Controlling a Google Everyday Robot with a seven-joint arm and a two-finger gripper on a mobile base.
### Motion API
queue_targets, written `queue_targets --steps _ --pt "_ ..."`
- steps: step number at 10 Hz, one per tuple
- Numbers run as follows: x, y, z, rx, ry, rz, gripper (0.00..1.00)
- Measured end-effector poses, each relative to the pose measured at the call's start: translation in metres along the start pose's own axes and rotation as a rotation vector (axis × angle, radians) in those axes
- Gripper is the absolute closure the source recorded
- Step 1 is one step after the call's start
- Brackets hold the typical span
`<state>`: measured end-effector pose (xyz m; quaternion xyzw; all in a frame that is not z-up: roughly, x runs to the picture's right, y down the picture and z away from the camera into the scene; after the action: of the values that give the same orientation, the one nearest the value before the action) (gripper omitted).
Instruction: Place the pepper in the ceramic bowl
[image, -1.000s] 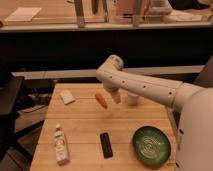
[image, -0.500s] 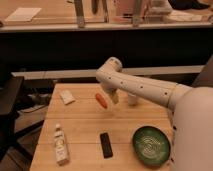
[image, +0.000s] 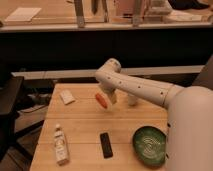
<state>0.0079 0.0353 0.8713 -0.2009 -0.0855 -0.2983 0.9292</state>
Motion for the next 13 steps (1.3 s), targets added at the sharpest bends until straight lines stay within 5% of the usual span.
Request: queue_targets --steps 13 --pt "-0.022 -0.023 0.049 -0.043 -0.073 -0.065 0.20"
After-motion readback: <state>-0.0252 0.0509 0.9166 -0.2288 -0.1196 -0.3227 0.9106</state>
